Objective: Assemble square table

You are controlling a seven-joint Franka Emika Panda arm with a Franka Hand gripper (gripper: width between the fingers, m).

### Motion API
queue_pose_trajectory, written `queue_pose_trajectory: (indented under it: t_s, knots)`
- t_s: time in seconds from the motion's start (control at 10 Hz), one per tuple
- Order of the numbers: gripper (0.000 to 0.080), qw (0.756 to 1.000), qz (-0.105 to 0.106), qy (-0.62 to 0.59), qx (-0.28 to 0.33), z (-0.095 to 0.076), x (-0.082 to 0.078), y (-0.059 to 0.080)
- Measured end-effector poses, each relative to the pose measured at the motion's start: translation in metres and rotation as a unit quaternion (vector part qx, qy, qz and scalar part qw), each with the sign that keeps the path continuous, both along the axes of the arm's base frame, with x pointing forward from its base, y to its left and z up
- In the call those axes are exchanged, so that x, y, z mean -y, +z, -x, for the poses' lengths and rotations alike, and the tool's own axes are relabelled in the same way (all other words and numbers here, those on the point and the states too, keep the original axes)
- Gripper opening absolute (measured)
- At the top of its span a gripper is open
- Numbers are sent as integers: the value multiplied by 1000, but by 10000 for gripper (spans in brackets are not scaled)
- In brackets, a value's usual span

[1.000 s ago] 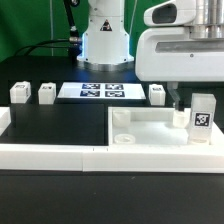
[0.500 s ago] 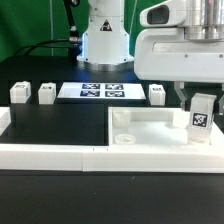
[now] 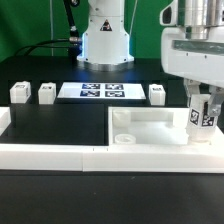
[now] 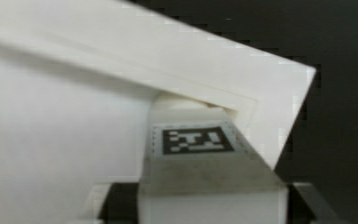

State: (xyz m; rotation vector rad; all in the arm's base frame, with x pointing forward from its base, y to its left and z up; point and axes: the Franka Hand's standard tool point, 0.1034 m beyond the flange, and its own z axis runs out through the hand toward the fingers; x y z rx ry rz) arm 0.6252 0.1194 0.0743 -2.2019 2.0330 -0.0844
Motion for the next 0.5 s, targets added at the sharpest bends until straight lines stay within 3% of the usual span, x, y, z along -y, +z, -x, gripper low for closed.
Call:
queue_pose_trajectory:
  t_s: [0.1, 0.4, 0.5]
  knots:
    - [297, 999, -13, -37, -1, -1, 2, 0]
    - [297, 999, -12, -30, 1, 0, 1, -1]
    - [455, 1000, -2, 29, 7, -2, 4, 0]
